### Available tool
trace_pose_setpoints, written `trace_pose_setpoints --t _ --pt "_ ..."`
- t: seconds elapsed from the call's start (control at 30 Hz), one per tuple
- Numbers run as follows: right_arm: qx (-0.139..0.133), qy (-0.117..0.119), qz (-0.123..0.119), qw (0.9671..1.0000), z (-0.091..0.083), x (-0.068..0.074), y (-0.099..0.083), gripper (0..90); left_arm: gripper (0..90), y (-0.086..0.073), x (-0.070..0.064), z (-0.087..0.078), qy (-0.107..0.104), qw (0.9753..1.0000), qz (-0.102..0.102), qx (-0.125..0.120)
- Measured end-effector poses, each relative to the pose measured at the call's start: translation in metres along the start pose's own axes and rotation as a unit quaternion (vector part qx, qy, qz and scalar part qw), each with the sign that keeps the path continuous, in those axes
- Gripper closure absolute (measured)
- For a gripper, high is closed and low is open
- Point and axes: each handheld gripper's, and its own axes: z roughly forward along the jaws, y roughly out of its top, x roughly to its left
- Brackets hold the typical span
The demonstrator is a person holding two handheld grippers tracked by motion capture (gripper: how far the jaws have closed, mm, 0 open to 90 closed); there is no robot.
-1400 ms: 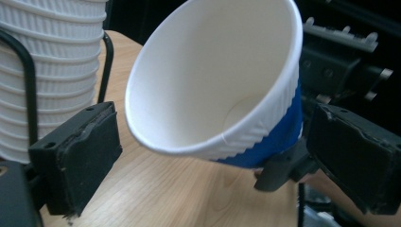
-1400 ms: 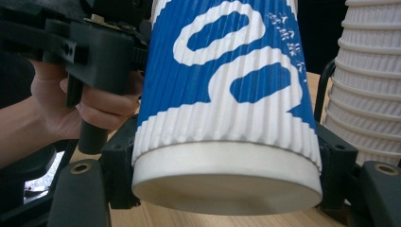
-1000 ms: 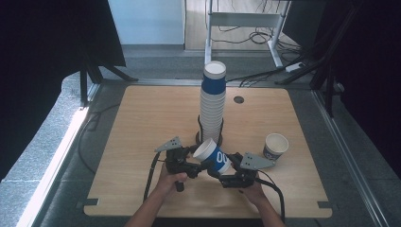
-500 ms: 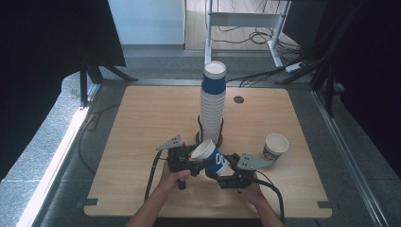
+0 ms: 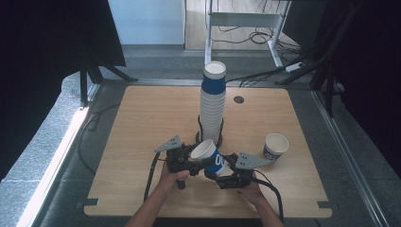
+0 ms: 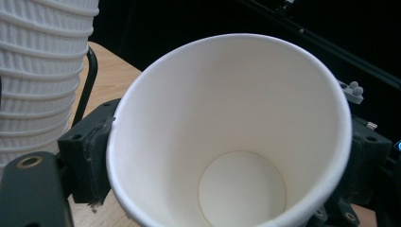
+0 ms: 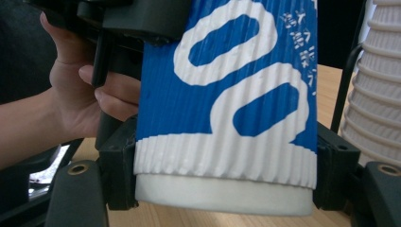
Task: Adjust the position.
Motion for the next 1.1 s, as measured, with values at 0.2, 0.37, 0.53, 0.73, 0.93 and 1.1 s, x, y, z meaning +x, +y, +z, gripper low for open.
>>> trace_pose_setpoints --t 0.2,0.37,0.53,0.73,0.93,1.1 --pt "0.007 -0.005 0.013 0.9999 -0.003 -0.002 0.002 21.7 13.6 0.006 -0.002 -0.006 0.018 0.9995 0.025 0.002" --pt "0.016 -0.007 0.017 0.9997 -0.01 -0.002 0.004 19.1 13.5 0.014 -0.005 -0.013 0.047 0.9969 0.059 0.023" --pt "0.036 -0.015 0.013 0.9992 -0.015 -0.001 0.004 17.8 13.5 0.017 -0.009 -0.015 0.072 0.9924 0.09 0.045" --pt "0.056 -0.023 0.0 0.9981 -0.019 0.001 0.003 17.6 13.5 0.019 -0.018 -0.01 0.104 0.9807 0.143 0.084" --pt "0.078 -0.024 -0.014 0.9966 -0.019 0.004 0.005 16.3 13.5 0.022 -0.025 -0.004 0.125 0.9668 0.188 0.119" --pt "0.089 -0.028 -0.02 0.9954 -0.017 0.006 0.006 15.4 13.5 0.024 -0.029 0.001 0.138 0.9548 0.219 0.147"
